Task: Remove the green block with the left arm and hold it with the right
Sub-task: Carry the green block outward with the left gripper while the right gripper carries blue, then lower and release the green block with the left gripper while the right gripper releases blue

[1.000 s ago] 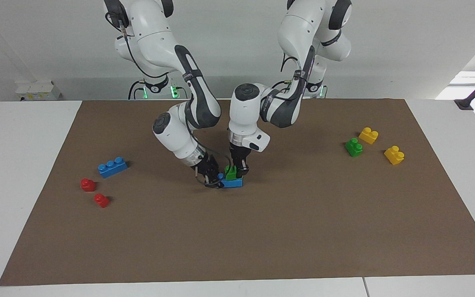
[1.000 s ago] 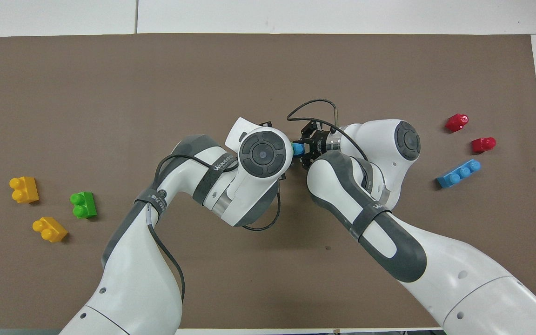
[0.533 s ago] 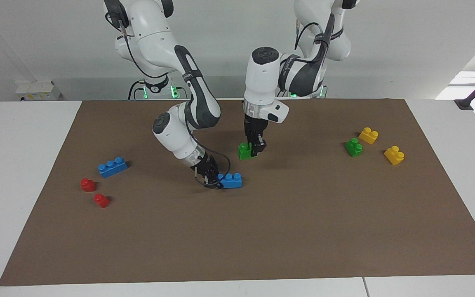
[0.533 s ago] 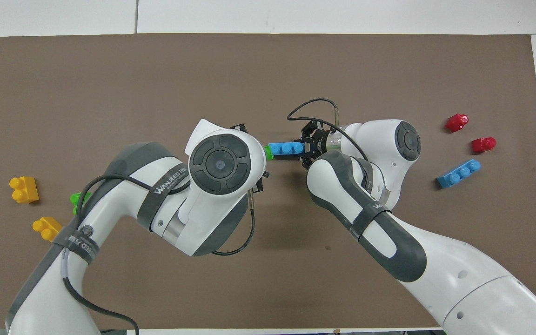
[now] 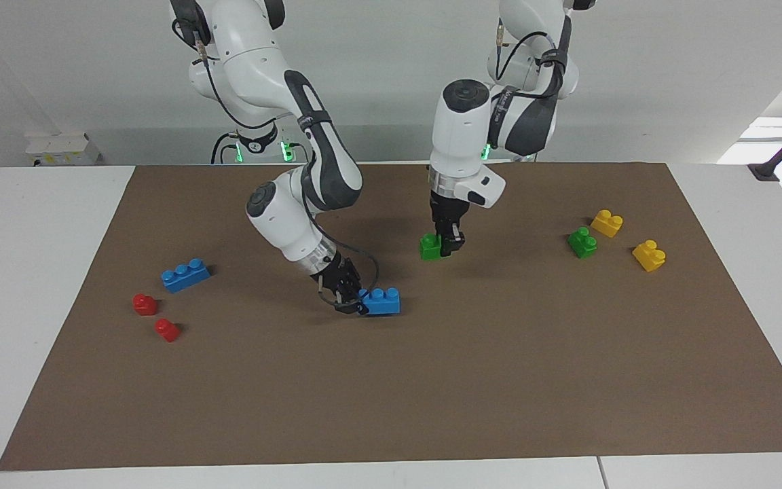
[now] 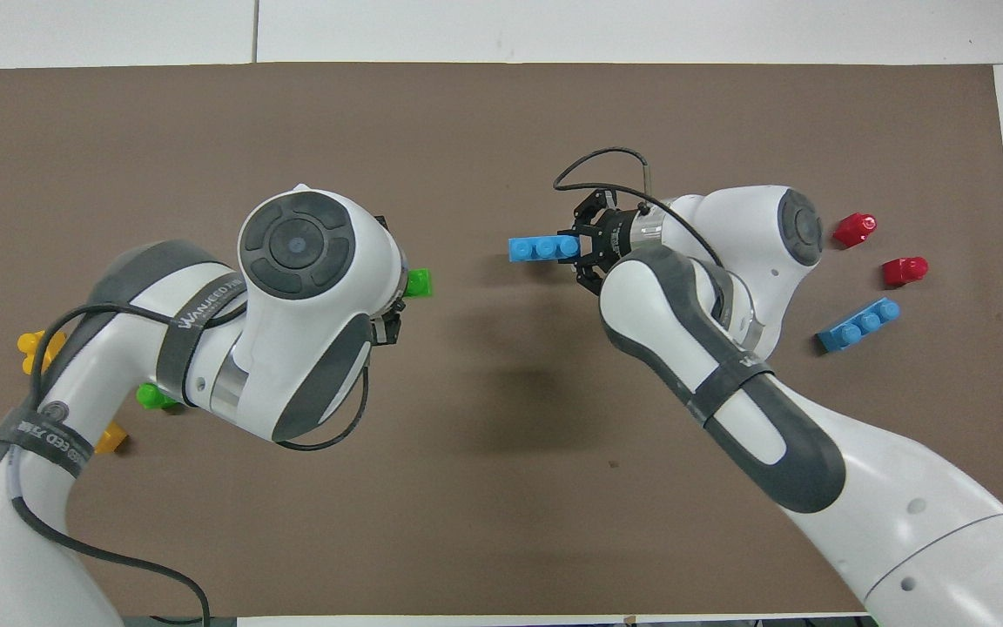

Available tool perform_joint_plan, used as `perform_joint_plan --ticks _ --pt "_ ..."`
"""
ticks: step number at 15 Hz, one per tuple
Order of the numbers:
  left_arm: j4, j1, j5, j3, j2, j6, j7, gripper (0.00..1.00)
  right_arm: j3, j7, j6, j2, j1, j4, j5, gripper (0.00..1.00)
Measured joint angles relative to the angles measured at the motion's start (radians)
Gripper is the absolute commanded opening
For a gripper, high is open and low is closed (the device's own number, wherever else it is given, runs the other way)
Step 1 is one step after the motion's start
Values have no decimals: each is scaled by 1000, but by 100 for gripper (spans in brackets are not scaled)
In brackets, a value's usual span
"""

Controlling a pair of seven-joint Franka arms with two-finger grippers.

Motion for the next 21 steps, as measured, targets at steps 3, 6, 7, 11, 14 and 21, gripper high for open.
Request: perform_joint_plan --ticks 3,6,7,11,14,21 --pt "-17 123 -13 1 -5 0 230 0 -3 -120 -158 -3 -135 56 -41 0" --pt "-23 223 -31 1 -8 0 453 0 -4 -160 -234 -3 -220 79 -67 0" --pt "-24 250 -40 0 -8 0 527 0 -4 -162 -260 -2 -246 85 -79 0" --pt "-31 342 -89 1 -9 4 812 0 -3 -202 -344 12 -357 107 -135 0" --pt "-71 385 -94 1 -8 65 908 0 -3 -230 -357 50 -409 128 -154 0" --pt "-149 455 -95 1 28 224 1032 0 -2 -234 -339 137 -416 191 -155 0"
